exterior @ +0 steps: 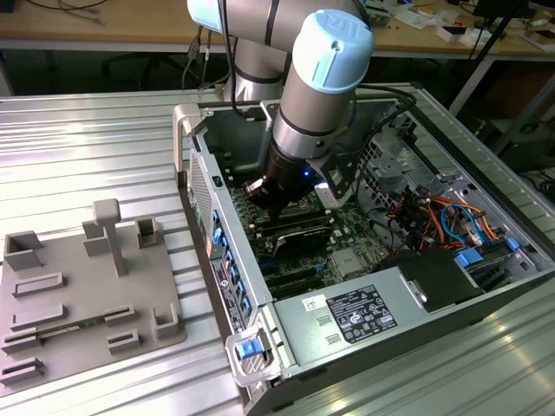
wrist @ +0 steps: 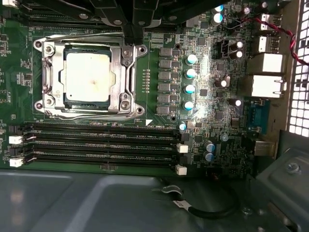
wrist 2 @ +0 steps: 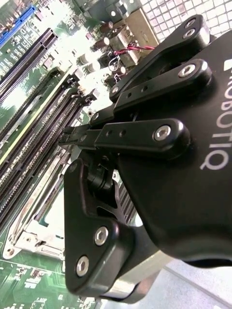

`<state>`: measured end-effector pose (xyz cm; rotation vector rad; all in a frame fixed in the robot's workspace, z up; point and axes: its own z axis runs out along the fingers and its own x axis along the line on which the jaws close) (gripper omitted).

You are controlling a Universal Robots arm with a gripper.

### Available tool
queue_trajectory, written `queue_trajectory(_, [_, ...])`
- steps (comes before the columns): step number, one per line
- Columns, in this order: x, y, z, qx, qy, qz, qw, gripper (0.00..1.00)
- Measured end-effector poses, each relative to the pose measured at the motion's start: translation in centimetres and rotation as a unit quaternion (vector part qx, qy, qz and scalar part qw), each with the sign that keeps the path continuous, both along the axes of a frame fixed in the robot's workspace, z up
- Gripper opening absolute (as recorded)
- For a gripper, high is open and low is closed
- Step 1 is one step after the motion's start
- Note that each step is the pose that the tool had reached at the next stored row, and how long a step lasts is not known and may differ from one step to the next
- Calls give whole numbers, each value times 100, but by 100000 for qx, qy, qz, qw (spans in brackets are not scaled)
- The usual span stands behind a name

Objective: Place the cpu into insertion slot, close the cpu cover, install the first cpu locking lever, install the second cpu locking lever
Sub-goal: 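Install the second cpu locking lever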

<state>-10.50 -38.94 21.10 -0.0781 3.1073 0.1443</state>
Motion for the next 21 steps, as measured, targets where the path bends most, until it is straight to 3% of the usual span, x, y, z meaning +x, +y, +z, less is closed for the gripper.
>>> queue_trajectory(12, [-17,0,-59,379,14,4,99999,11])
queue_trajectory(17, [-18,1,-74,941,-12,1,99996,11])
queue_trajectory(21, [-20,0,-81,1017,3,12,99995,11])
